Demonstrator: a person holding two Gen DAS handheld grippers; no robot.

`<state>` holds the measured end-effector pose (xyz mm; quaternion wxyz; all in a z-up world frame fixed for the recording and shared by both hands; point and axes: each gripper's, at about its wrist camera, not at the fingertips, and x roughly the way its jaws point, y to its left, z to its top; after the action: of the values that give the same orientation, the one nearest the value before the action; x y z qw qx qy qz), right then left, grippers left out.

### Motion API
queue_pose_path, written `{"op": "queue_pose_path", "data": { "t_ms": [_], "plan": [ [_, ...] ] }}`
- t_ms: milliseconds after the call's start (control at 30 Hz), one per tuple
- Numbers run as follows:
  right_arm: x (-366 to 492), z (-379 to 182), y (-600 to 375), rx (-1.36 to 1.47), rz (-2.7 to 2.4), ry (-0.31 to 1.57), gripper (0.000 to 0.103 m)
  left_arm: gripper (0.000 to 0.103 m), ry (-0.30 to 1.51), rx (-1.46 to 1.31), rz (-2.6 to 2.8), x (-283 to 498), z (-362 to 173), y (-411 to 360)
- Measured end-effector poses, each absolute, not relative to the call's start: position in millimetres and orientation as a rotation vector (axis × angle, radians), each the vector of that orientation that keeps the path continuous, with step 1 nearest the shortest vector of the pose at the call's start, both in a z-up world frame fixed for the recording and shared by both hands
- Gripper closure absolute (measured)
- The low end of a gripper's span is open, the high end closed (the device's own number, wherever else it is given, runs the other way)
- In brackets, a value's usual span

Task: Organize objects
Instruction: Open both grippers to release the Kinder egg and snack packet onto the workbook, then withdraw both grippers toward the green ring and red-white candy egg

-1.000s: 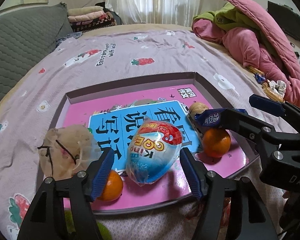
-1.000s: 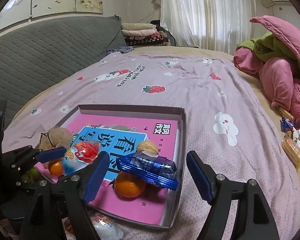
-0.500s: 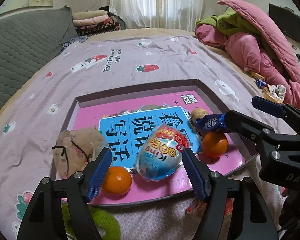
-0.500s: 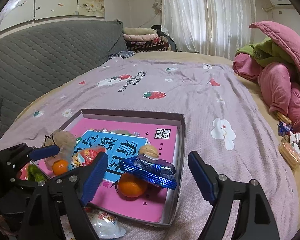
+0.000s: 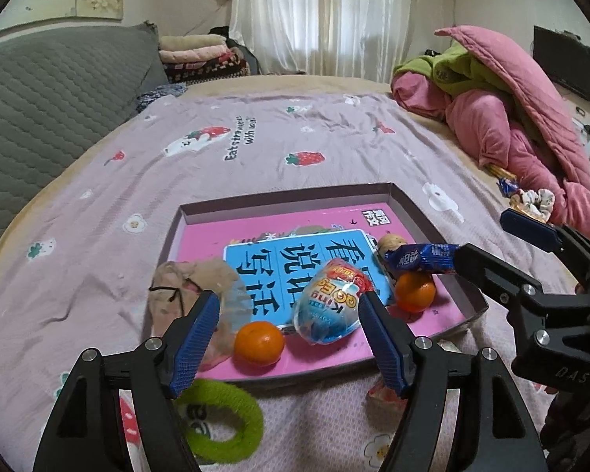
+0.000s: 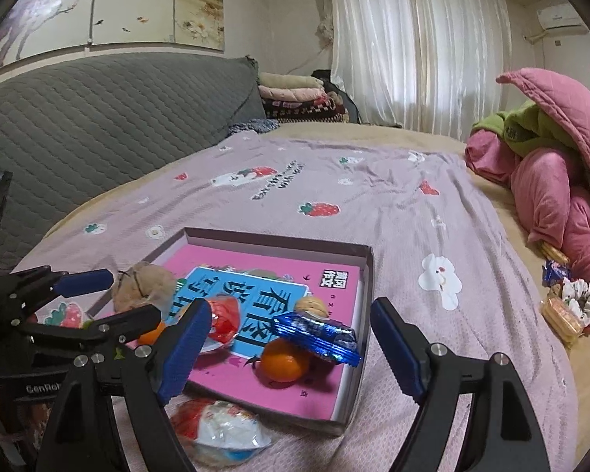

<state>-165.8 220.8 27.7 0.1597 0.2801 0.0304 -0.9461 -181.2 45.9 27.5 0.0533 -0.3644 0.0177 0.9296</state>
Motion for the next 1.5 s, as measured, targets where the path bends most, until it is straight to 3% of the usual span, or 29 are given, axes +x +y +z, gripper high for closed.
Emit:
{"op": "queue_pose_path", "data": {
  "t_ms": [633, 1500],
  "plan": [
    [-112.9, 29.5, 197.7, 0.705, -2.704, 0.200, 0.020, 0.028, 0.017, -1.083, 2.892, -124.4, 38.5, 1.5],
    [-104.5, -21.9, 192.8, 0.916, -2.665, 0.187, 0.020, 0.028, -0.062, -1.263, 2.855, -110.5, -35.6, -41.8]
  ]
}}
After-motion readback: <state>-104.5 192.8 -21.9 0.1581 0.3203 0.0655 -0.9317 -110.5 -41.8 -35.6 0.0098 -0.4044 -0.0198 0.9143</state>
